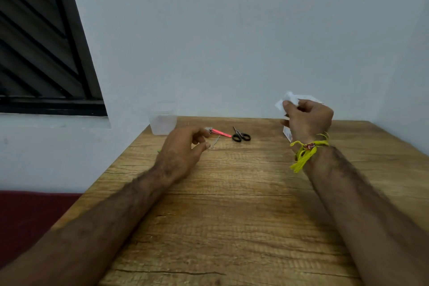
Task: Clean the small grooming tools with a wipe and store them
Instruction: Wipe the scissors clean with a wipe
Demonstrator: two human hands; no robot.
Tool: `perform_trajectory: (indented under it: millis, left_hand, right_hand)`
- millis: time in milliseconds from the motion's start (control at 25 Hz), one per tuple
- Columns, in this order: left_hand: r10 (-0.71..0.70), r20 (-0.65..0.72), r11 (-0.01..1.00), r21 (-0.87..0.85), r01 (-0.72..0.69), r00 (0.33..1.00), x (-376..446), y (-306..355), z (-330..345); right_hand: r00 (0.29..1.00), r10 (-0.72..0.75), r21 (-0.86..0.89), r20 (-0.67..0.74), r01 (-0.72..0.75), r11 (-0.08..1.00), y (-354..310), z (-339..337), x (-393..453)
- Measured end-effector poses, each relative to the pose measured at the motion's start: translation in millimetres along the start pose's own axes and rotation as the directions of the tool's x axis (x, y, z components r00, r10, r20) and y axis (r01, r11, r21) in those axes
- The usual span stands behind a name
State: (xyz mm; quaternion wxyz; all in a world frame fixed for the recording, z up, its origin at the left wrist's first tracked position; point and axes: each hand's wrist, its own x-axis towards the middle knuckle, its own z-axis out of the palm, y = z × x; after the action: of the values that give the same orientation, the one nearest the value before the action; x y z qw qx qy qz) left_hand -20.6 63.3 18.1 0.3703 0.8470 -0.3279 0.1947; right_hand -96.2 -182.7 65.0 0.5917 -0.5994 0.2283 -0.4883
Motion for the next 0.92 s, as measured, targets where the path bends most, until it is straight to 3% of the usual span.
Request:
perform_trajectory:
  millis: [360,680,920]
  left_hand:
    - [-0.150,0.174,0.989,0.039,0.145,0.973,41,14,46]
    - [-0.191,0.067,0.981,0.052,0.187,0.979,81,21,90]
    - [-0.248,0.127,0.966,0.113,0.234,0.960,91,25,96]
  right_hand:
    - [0.989,0.049,-0.112,0.137,-0.034,0.993,33,4,8]
    - [0.995,0.014,-0.048,0.103,-0.009,0.999,34,10,28]
    - [0.995,-0.075,-0.202,0.064,0.087,0.975,51,20,13]
